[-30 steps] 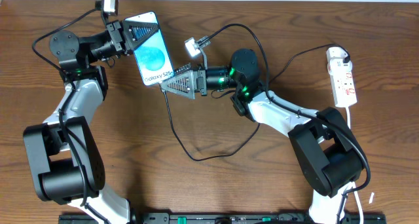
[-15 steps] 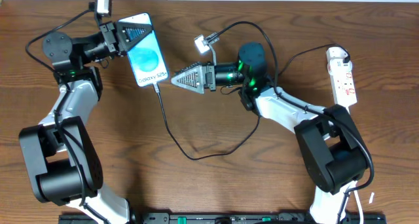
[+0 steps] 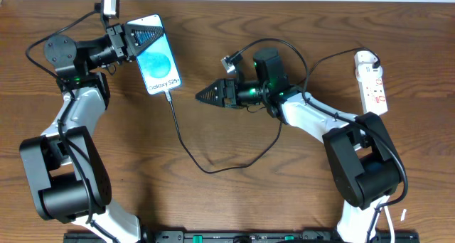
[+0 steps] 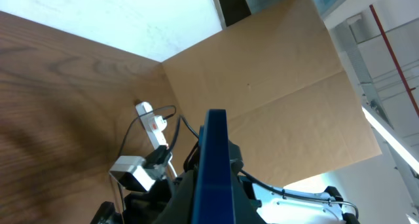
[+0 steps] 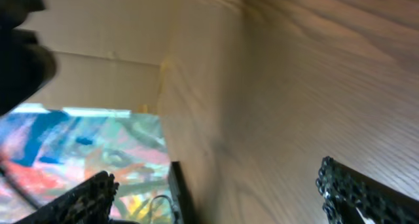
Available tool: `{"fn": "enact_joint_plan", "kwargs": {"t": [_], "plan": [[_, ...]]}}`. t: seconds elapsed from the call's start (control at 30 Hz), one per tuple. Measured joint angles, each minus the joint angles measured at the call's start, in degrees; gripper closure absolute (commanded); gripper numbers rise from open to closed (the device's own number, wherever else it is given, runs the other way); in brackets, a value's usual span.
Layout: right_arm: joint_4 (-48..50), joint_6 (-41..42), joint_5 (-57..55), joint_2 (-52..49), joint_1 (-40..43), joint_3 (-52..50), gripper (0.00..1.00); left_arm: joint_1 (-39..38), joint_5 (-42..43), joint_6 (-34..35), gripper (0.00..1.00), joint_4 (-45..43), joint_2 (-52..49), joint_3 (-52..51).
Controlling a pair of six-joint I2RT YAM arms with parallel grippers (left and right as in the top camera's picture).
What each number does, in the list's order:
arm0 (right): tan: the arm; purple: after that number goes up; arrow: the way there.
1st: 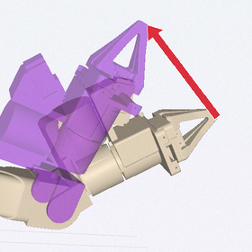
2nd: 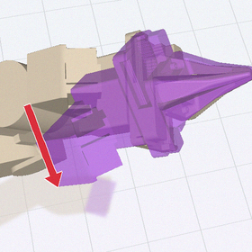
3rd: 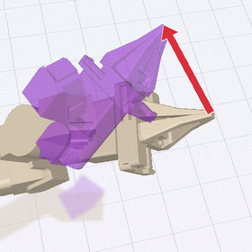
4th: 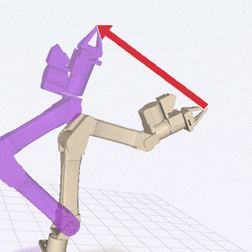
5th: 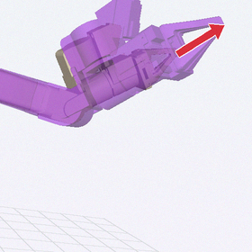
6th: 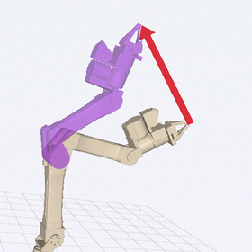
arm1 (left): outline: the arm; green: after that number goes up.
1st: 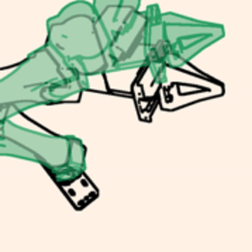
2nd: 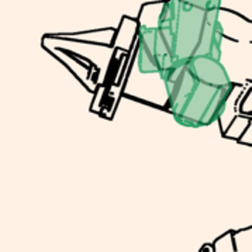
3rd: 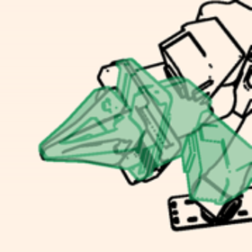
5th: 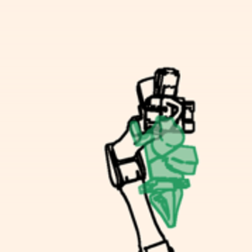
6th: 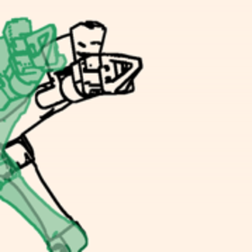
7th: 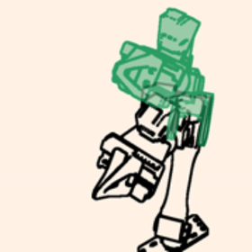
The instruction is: Plug charger to phone and switch on socket
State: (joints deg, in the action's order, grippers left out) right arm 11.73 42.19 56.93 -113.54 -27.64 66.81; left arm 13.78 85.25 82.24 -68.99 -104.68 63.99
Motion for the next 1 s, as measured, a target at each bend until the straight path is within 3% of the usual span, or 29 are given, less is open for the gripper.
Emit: {"fn": "enact_joint_plan", "kwargs": {"t": [0.1, 0.33, 0.7, 1.0], "plan": [[-5.62, -1.86, -3.19, 0.02, 0.04, 0.11, 0.04, 0.0, 0.0, 0.0, 0.93, 0.02, 0.0, 0.0], [-14.8, -5.97, -9.7, 0.02, 1.64, 0.09, 0.16, 0.0, -0.02, 0.0, 0.92, 0.0, 0.0, 0.0], [-23.65, -9.4, -19.71, 0.72, 4.52, 0.09, 0.15, 0.0, 0.2, -0.02, 0.92, 0.0, 0.0, 0.0], [-34.01, -12.81, -34.88, 14.64, 5.57, 0.09, 0.14, 0.0, 0.52, -0.09, 0.93, 0.0, 0.0, 0.0]]}}
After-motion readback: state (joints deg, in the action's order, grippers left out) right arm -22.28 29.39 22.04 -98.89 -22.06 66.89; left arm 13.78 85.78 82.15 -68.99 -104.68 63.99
